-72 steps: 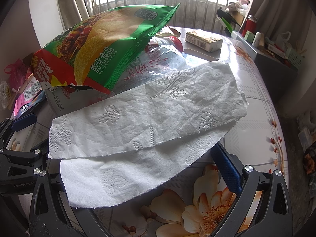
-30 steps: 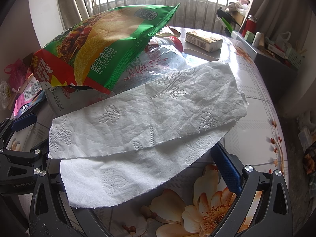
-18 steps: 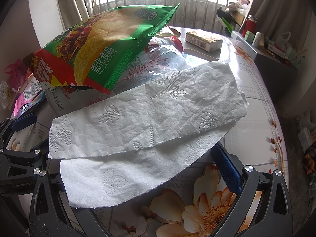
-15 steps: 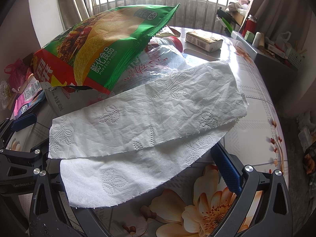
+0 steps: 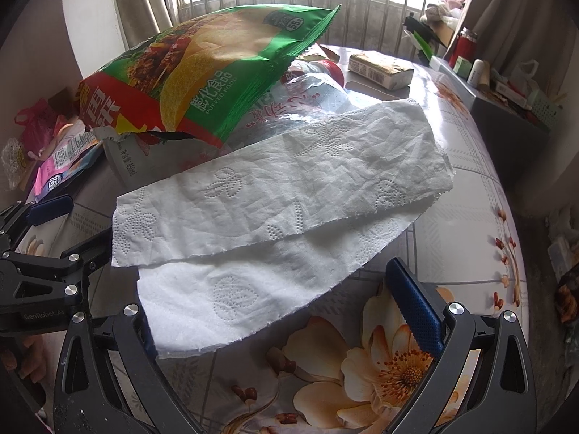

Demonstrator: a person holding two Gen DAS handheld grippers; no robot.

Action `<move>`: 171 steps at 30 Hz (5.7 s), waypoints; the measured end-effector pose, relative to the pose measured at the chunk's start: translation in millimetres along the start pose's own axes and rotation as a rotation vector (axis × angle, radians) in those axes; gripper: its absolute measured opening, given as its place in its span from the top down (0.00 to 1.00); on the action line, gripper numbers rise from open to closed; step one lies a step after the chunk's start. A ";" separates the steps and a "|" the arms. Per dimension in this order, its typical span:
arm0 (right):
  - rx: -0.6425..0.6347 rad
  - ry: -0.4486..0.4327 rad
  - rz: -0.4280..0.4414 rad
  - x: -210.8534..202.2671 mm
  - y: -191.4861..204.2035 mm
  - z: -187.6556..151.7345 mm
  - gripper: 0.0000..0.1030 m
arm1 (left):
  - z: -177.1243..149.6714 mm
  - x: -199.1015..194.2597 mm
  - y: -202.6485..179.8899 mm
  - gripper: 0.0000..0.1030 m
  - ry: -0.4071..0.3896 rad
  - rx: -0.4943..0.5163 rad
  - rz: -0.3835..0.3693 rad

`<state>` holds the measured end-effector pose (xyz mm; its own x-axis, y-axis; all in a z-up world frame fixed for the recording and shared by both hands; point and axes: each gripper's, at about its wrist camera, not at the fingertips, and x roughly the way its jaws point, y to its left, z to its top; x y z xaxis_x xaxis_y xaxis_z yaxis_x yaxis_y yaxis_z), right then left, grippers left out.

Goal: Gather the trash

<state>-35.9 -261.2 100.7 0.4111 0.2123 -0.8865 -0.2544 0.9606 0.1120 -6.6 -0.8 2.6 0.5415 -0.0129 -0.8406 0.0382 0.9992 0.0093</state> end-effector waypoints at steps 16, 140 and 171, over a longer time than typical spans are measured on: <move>0.093 -0.104 0.166 -43.0 -28.3 2.2 0.06 | -53.3 -104.8 49.9 0.09 -0.250 0.047 -0.011; 0.607 0.843 -0.363 191.7 -225.9 -443.7 0.95 | -32.1 -194.3 -191.4 0.91 -0.309 0.131 -1.085; 1.059 0.926 -0.083 287.2 -270.0 -463.3 0.63 | -52.9 -191.6 -216.1 0.90 -0.243 0.268 -1.007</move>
<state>-254.7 -542.8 -392.2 -0.4300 0.3537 -0.8306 0.6822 0.7300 -0.0423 -163.0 -212.4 132.9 0.3091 -0.8639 -0.3976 0.7284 0.4839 -0.4851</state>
